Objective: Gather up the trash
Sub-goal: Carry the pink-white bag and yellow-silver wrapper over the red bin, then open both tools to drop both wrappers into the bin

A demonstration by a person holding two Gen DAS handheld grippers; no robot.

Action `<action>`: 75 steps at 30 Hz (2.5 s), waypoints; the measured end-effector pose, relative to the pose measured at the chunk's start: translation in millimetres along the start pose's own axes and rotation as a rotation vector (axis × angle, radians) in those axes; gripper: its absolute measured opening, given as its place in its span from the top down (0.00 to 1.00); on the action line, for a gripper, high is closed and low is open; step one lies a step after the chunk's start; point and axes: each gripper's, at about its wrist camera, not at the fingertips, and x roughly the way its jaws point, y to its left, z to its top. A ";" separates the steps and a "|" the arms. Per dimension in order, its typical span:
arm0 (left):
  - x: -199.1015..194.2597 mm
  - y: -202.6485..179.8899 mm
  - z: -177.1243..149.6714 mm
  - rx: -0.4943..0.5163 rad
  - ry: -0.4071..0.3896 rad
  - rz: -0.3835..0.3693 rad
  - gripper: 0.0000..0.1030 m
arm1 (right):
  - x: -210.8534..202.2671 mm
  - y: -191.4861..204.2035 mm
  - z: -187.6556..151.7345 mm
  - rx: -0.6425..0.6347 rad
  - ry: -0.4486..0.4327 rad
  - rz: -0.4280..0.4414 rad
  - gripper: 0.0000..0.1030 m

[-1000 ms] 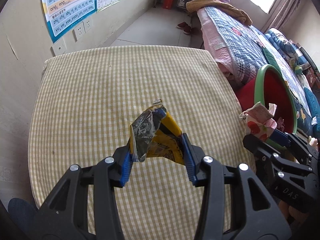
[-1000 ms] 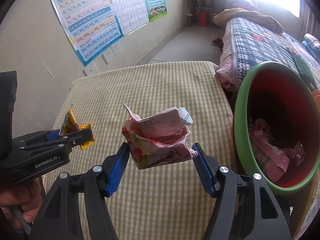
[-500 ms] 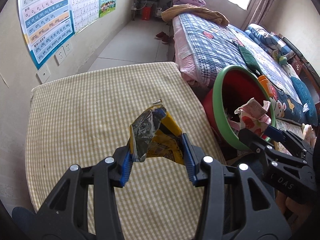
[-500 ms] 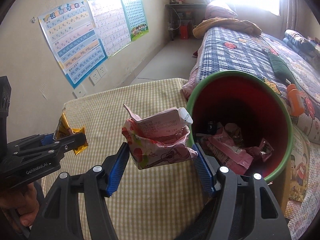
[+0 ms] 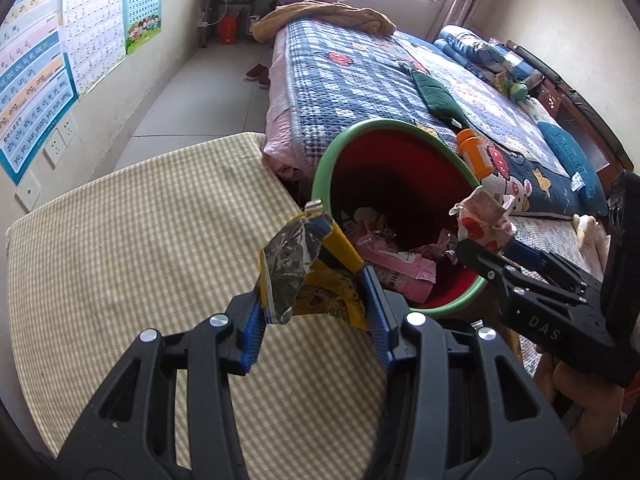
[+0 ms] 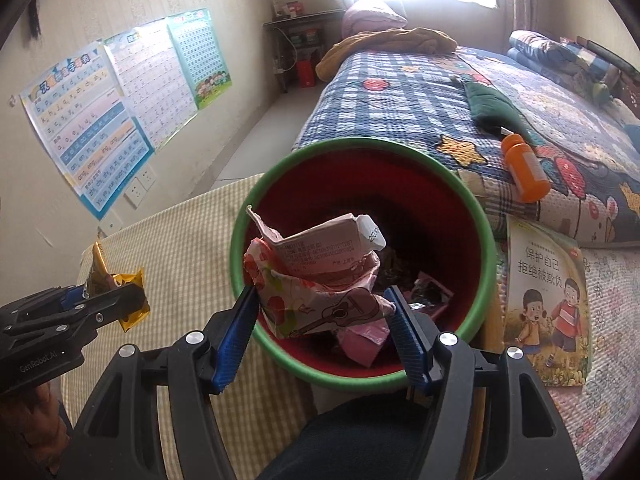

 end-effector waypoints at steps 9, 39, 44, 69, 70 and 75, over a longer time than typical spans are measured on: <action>33.4 -30.1 21.4 0.045 0.025 -0.039 0.58 | 13.8 -38.7 8.6 0.046 0.008 -0.031 0.39; 94.9 -52.7 54.5 0.117 0.065 -0.045 0.58 | 58.6 -65.5 26.2 0.037 0.029 -0.039 0.38; 102.6 -54.6 59.1 0.126 0.064 -0.042 0.58 | 65.8 -64.6 31.6 0.030 0.032 -0.037 0.38; 108.0 -44.5 65.7 0.130 0.016 -0.028 0.26 | 79.5 -61.3 40.3 -0.011 0.032 -0.073 0.23; 102.5 -43.7 64.7 0.129 -0.004 -0.010 0.16 | 77.9 -60.2 39.5 -0.014 0.032 -0.075 0.22; 78.9 -31.8 62.9 0.081 -0.045 -0.027 0.15 | 64.7 -54.2 35.0 -0.021 0.025 -0.086 0.20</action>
